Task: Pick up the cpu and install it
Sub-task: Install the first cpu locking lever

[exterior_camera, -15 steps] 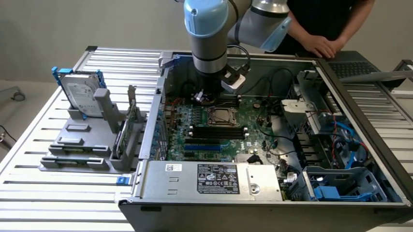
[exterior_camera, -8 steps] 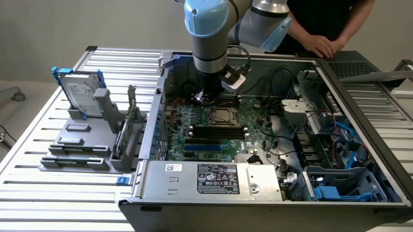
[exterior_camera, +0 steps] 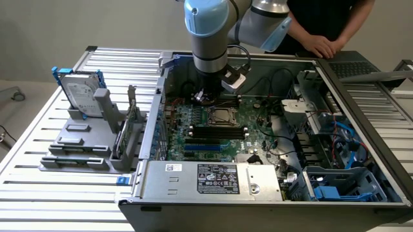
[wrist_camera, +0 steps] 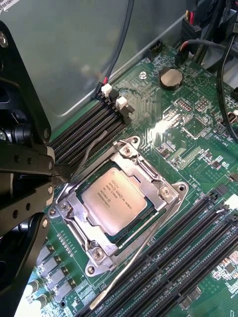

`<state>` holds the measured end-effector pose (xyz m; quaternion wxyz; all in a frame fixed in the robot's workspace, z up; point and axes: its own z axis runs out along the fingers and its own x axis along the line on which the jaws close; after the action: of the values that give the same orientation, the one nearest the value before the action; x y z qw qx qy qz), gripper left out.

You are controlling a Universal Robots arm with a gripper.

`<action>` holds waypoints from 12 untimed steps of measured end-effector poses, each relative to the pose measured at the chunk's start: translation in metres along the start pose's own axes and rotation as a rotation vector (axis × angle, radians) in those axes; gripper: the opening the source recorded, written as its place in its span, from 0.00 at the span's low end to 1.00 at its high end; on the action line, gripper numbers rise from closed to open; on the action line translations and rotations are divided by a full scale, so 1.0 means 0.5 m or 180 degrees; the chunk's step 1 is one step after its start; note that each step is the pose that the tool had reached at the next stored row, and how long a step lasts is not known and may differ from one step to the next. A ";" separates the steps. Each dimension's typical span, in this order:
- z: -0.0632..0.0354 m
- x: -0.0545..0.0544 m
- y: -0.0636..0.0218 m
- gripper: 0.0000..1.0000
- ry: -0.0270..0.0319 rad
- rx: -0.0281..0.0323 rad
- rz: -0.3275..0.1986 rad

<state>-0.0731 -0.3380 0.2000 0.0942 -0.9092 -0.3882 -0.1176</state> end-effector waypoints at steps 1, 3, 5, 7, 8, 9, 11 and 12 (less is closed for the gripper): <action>0.000 0.000 0.000 0.11 -0.0001 0.0000 0.0001; -0.001 0.000 0.000 0.11 -0.0002 0.0001 0.0004; -0.001 0.000 0.000 0.11 -0.0002 0.0001 0.0007; -0.001 0.000 0.000 0.11 -0.0003 0.0000 0.0009; -0.001 0.000 0.000 0.11 -0.0003 0.0000 0.0010; -0.001 0.000 0.000 0.11 -0.0003 -0.0001 0.0012; -0.001 0.000 0.000 0.11 -0.0004 -0.0003 0.0016; -0.001 0.000 0.000 0.11 -0.0005 -0.0005 0.0019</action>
<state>-0.0732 -0.3381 0.2005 0.0936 -0.9104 -0.3856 -0.1170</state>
